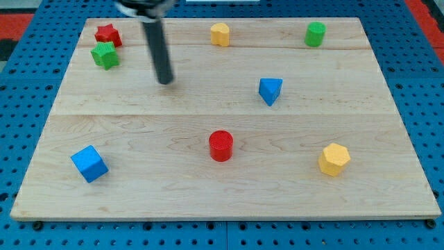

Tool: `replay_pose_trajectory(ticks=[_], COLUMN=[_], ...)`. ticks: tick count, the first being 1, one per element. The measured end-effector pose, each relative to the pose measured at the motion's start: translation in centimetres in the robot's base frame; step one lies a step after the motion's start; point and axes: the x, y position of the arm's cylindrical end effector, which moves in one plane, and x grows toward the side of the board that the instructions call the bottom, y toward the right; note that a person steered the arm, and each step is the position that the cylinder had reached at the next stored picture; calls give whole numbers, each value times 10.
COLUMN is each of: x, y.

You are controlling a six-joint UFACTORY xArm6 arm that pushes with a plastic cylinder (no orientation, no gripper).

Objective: Place the yellow heart to the top center of the board

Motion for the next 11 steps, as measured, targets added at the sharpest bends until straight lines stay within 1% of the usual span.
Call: replay_pose_trajectory(ticks=[1, 2, 3, 9, 10, 11], x=[-64, -150, -169, -169, -140, -115], y=[66, 75, 70, 50, 42, -4])
